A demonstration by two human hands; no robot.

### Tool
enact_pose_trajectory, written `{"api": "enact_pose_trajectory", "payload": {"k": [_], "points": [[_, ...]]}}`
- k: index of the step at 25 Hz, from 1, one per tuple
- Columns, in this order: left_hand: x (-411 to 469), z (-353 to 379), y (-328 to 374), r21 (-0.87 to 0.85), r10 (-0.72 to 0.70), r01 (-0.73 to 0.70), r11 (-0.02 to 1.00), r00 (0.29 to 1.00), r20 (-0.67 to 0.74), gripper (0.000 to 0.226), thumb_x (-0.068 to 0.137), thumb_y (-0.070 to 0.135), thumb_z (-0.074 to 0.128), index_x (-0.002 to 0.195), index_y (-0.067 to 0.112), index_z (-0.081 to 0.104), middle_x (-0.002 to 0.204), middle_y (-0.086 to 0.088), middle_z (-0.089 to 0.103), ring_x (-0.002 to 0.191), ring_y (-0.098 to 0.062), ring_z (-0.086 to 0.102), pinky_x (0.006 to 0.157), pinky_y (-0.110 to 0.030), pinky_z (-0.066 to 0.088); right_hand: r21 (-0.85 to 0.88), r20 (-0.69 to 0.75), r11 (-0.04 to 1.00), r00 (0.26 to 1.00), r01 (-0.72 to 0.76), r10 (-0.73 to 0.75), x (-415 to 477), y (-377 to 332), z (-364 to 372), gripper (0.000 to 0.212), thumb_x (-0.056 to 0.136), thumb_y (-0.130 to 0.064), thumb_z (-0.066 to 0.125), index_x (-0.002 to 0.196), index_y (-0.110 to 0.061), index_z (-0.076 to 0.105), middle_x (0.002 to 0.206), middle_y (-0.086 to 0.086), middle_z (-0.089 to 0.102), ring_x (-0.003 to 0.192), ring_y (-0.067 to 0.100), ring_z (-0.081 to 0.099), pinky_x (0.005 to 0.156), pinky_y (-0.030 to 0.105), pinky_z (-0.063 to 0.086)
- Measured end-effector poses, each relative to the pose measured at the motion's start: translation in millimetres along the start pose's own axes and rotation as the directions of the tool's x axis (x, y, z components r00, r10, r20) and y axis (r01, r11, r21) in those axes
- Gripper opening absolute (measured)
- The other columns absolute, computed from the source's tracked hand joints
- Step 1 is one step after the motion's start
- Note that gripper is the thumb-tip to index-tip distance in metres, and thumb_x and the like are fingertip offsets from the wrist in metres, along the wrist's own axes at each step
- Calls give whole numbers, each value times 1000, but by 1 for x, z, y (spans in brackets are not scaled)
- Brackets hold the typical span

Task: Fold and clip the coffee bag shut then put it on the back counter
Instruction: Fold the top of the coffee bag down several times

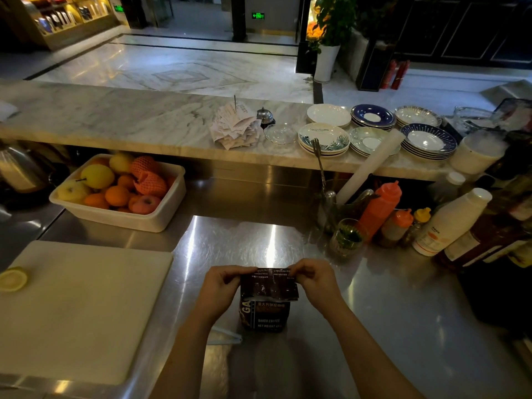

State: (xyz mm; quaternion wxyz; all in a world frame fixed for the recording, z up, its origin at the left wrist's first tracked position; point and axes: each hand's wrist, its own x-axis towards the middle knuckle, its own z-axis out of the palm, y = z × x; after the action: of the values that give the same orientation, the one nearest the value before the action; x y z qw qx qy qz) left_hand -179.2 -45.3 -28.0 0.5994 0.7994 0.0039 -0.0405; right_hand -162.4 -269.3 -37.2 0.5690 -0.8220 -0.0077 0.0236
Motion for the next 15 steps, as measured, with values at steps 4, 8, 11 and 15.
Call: {"api": "enact_pose_trajectory", "payload": {"k": [4, 8, 11, 15], "points": [[3, -4, 9, -57, -42, 45, 997, 998, 51, 33, 92, 2, 50, 87, 18, 79, 87, 0, 78, 90, -12, 72, 82, -19, 55, -79, -24, 996, 999, 38, -40, 0, 2, 1, 58, 73, 18, 59, 56, -37, 67, 72, -10, 73, 76, 9, 72, 75, 23, 57], [6, 4, 11, 111, -16, 10, 994, 998, 58, 12, 80, 19, 75, 88, 25, 68, 83, 0, 74, 81, -8, 71, 69, -16, 55, -229, 54, 968, 994, 104, -94, 0, -6, 2, 46, 79, 13, 58, 64, -28, 71, 76, -13, 71, 79, 5, 70, 75, 14, 54], [5, 17, 8, 190, 55, -51, 980, 998, -17, 17, 81, 14, 73, 90, 27, 72, 85, 9, 73, 83, 2, 68, 74, -9, 51, -272, 183, 956, 981, 108, -59, 4, -16, -7, 34, 83, 7, 56, 91, -19, 75, 88, -14, 69, 85, 0, 66, 83, 16, 53], [3, 19, 5, 135, 54, -48, 990, 998, -43, 12, 81, 13, 73, 87, 22, 77, 84, 9, 75, 83, -2, 70, 79, -16, 56, -299, 303, 949, 953, 99, -4, 2, -28, 12, 23, 89, -20, 62, 111, -25, 68, 103, -12, 69, 94, -1, 61, 89, 20, 51]]}}
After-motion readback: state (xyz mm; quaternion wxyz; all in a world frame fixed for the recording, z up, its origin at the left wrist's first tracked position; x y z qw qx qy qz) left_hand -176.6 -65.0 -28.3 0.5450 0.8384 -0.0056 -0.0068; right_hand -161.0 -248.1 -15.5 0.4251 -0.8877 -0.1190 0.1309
